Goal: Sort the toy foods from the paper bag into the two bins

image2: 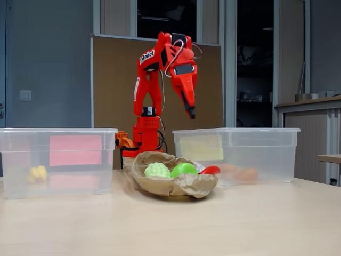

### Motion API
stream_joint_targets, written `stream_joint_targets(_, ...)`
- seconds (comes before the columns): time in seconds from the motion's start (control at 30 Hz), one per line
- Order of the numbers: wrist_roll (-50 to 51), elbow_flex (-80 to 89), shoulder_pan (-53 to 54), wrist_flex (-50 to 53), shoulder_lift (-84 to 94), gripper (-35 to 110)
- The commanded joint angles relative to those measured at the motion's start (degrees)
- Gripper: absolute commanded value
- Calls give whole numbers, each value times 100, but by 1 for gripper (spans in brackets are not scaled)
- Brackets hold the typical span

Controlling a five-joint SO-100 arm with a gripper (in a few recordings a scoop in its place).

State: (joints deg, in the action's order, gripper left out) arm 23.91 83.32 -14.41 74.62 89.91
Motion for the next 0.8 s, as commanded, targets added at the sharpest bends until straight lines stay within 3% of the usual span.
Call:
stream_joint_targets(0.0, -853, 9, 79, -360, -35, 26)
stream_joint_targets(0.1, -2813, 343, -18, -817, -97, 25)
stream_joint_targets(0.23, -3665, 773, -149, -1292, -308, 26)
stream_joint_targets(0.43, -4403, 765, -272, -2145, -1020, 29)
stream_joint_targets(0.77, -4632, 220, -369, -2268, -2145, 31)
